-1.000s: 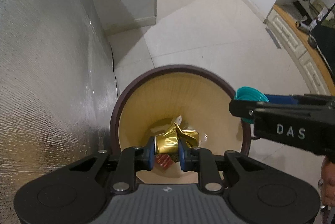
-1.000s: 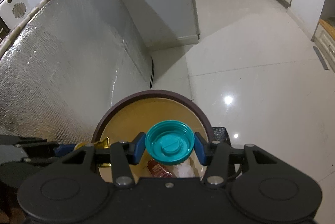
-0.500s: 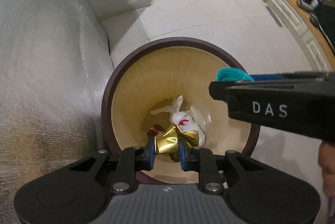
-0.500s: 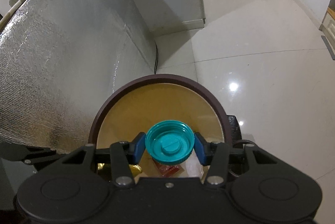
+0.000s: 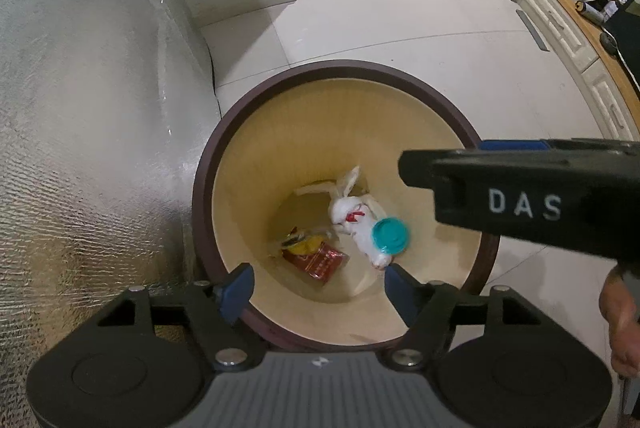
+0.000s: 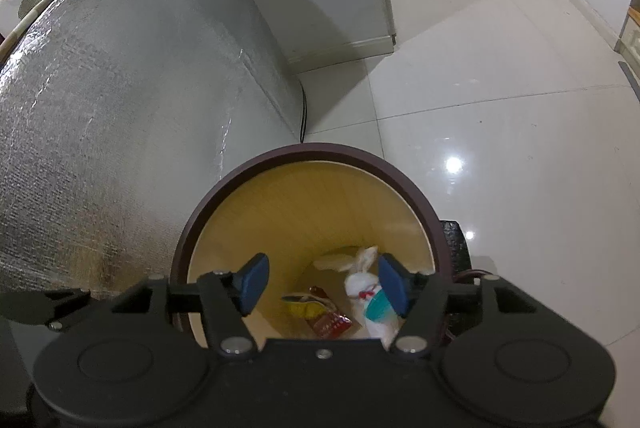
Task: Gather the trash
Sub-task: 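Open both tools to drop the wrapper and cap into the bin, then move both open tools away from the bin back toward the table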
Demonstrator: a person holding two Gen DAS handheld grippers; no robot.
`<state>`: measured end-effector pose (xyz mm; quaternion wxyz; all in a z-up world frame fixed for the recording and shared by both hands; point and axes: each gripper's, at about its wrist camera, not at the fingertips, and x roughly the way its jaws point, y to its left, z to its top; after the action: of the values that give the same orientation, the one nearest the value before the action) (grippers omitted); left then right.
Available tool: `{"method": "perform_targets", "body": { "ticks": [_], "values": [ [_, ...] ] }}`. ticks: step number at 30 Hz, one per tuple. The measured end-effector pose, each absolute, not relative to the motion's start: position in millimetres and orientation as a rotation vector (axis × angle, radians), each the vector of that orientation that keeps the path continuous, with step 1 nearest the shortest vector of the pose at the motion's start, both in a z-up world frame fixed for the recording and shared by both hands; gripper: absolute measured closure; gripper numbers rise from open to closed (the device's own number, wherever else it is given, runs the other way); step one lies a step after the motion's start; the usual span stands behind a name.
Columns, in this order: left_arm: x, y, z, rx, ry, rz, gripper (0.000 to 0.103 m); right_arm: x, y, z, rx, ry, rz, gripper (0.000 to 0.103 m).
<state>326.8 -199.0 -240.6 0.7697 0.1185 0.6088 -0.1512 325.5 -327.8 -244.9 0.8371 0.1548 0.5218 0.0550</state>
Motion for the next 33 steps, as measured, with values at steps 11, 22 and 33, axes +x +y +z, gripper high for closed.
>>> {"method": "perform_targets", "body": {
  "ticks": [11, 22, 33],
  "values": [
    [320.5, -197.7, -238.5, 0.249, 1.33, -0.323, 0.018, 311.1, -327.0, -241.4, 0.284, 1.117, 0.143, 0.016],
    [312.7, -185.3, -227.8, 0.227, 1.321, -0.266, 0.0, 291.5, -335.9, -223.3, 0.255, 1.08, 0.122, 0.0],
    [294.5, -175.0, -195.8, 0.189, 1.259, -0.261, 0.0, 271.0, -344.3, -201.4, 0.217, 1.065, 0.097, 0.0]
  ]
}}
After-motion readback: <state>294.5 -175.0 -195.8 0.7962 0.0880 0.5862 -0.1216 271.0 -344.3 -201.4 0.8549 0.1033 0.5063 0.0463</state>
